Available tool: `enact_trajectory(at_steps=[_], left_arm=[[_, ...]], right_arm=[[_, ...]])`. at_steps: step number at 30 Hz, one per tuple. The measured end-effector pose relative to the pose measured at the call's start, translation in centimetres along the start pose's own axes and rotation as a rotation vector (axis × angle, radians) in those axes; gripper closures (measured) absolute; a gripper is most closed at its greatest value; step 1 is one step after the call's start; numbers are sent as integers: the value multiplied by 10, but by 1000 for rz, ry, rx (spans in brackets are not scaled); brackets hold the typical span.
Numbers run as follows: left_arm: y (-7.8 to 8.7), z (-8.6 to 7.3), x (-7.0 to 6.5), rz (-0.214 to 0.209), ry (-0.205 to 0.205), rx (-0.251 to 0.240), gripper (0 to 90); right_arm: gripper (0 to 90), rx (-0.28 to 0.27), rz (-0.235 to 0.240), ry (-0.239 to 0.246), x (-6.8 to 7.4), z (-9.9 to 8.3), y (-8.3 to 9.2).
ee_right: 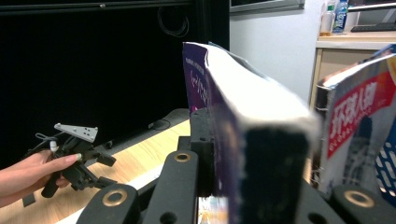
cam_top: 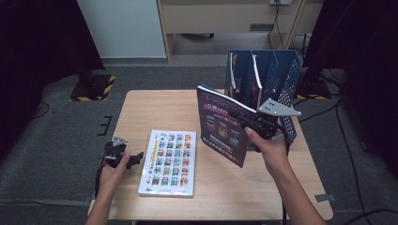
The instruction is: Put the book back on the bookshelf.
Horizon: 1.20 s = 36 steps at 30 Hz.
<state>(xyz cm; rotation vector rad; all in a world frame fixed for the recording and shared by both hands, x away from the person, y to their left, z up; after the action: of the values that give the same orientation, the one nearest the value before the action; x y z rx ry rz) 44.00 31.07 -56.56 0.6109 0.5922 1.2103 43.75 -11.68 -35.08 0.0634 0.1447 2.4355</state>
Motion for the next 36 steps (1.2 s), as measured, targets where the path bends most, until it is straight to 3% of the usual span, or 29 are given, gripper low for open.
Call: enact_trajectory(at_steps=[12, 36], left_arm=[[2, 0, 5, 16, 26, -9, 54], [0, -3, 7, 25, 26, 7, 57]], right_arm=[[843, 3, -26, -7, -8, -5, 20], [843, 0, -77, -34, -23, -15, 59]])
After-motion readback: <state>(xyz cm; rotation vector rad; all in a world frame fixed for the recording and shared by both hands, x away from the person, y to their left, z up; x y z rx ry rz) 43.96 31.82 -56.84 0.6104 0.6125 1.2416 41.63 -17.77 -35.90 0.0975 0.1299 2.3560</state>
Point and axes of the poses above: each handheld gripper's, and its own axes: y roughly backward along the jaws, z roughly out of its top, x roughly to its left, the point moved 6 cm from there along -y, roughly forward along the jaws, and after that the axes turned 6 degrees about y, right-handed, at the moved point
